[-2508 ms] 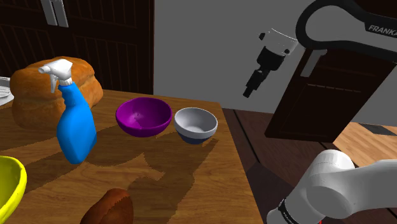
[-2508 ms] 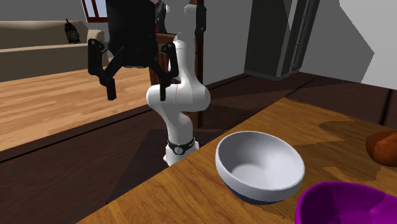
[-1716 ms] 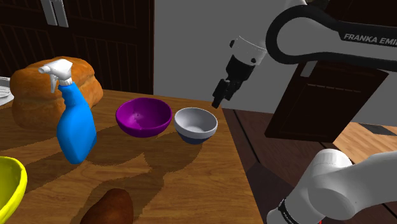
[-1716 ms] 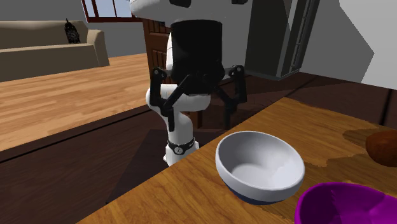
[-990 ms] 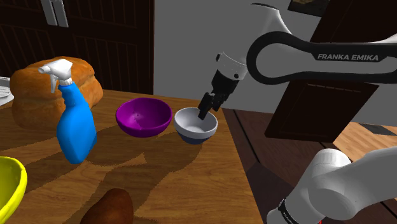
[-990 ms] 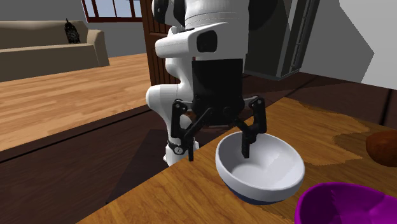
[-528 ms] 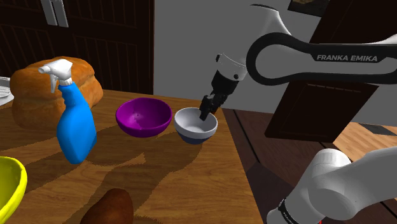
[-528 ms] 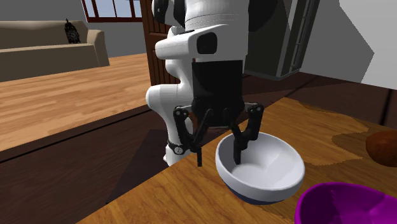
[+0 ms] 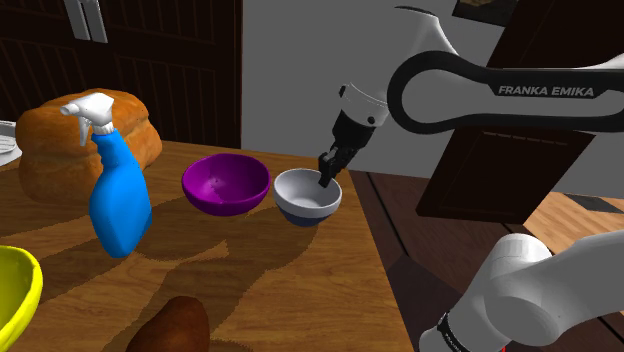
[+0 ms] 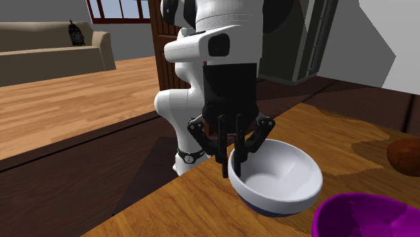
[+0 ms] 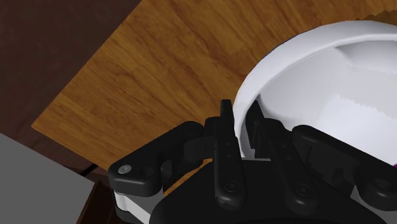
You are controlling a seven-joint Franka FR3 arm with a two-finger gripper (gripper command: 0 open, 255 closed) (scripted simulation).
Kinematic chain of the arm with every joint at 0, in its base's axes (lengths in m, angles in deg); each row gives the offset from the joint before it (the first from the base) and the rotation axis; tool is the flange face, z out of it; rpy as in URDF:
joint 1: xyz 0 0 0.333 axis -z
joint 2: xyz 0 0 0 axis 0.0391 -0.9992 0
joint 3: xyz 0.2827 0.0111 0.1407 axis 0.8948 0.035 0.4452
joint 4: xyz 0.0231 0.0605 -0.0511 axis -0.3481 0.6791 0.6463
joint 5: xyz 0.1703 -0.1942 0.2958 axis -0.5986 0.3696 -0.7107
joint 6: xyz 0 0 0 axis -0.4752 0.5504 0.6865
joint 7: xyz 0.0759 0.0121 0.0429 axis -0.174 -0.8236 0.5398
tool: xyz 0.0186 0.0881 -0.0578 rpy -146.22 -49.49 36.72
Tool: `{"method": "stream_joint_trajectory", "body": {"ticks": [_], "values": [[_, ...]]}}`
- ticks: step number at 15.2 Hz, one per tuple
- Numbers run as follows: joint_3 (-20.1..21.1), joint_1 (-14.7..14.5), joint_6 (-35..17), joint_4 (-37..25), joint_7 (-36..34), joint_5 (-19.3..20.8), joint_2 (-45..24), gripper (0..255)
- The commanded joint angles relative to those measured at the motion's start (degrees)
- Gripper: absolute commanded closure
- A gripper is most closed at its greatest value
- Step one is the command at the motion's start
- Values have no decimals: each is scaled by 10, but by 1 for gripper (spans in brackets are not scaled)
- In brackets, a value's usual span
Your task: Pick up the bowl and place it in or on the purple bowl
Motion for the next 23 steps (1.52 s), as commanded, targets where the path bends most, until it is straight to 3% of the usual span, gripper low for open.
{"method": "stream_joint_trajectory", "body": {"ticks": [1, 23], "values": [[0, 0, 0, 0, 0, 0, 0, 255], [-11, 9, 163, -193, -7, 15, -31, 255]]}}
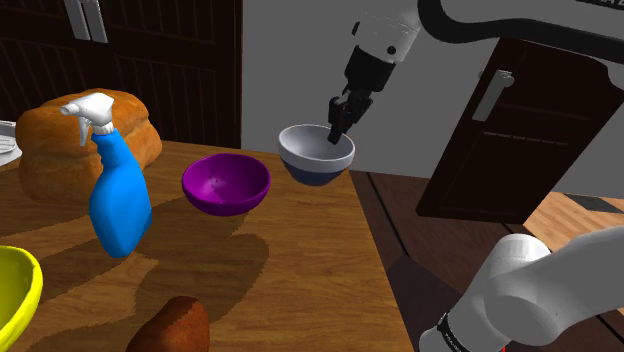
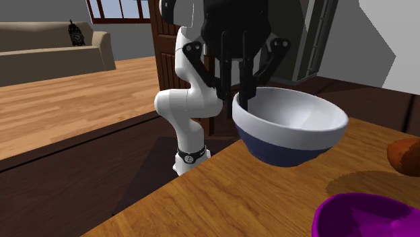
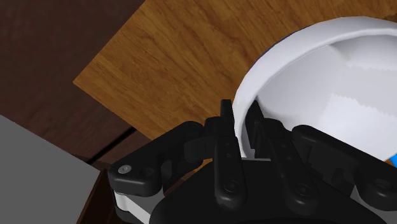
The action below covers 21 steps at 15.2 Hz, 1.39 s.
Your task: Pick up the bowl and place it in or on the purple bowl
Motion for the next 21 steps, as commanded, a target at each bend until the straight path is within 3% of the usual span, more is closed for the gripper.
{"method": "stream_joint_trajectory", "body": {"ticks": [1, 7, 14, 20, 21], "values": [[-1, 1, 17, -22, 0, 1, -5, 255], [-2, 3, 58, -81, -3, 5, -23, 255], [57, 5, 69, -252, -68, 36, -182, 255], [105, -17, 114, -445, -130, 100, -340, 255], [103, -16, 104, -429, -129, 97, -334, 255]]}}
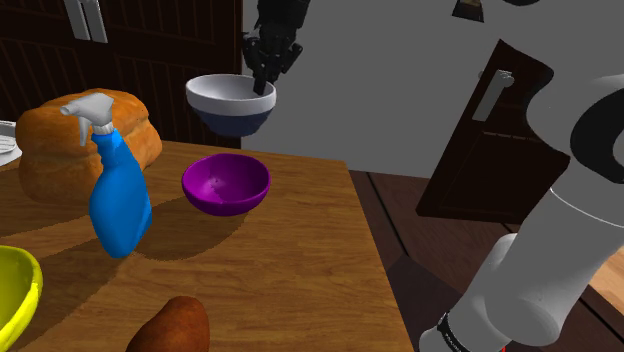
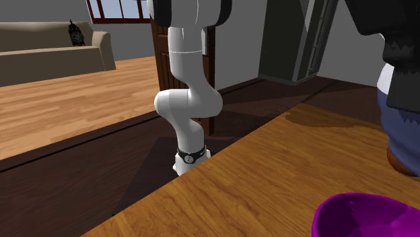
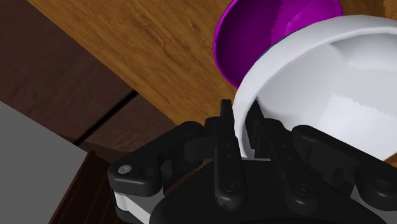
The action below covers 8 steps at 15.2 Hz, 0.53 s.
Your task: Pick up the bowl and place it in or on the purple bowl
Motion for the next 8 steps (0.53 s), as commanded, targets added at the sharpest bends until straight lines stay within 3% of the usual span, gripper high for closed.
{"method": "stream_joint_trajectory", "body": {"ticks": [1, 8], "values": [[2, -2, -13, 7, -5, 3, -5, 255], [-3, 3, -78, 102, 1, -11, 27, 255]]}}
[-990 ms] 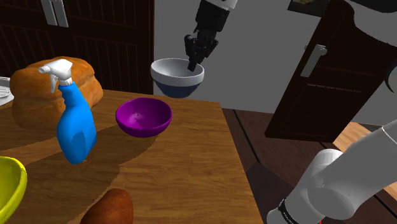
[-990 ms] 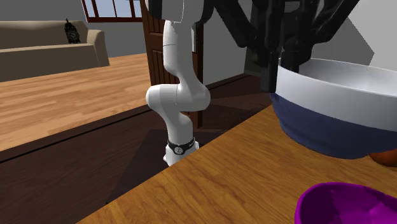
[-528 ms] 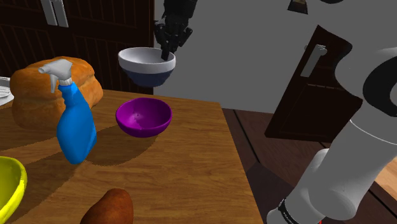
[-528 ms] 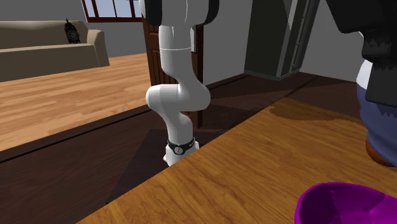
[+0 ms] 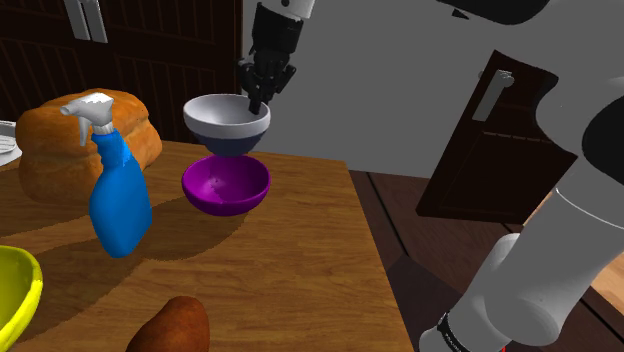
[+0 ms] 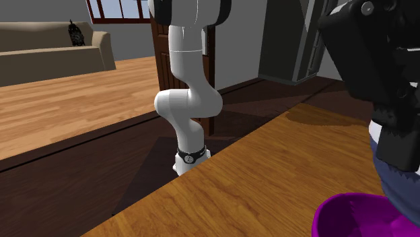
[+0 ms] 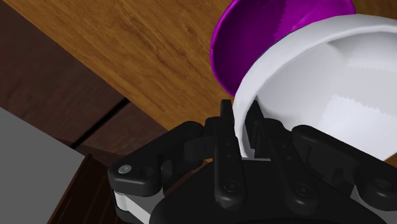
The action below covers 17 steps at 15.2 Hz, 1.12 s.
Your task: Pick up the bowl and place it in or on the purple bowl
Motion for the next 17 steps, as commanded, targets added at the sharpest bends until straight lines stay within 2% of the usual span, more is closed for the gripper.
{"method": "stream_joint_trajectory", "body": {"ticks": [1, 10, 17], "values": [[-2, 1, -22, 30, 2, -4, 10, 255], [-5, 3, -100, 131, 7, -14, 34, 255], [-5, 3, -100, 131, 7, -14, 34, 255]]}}
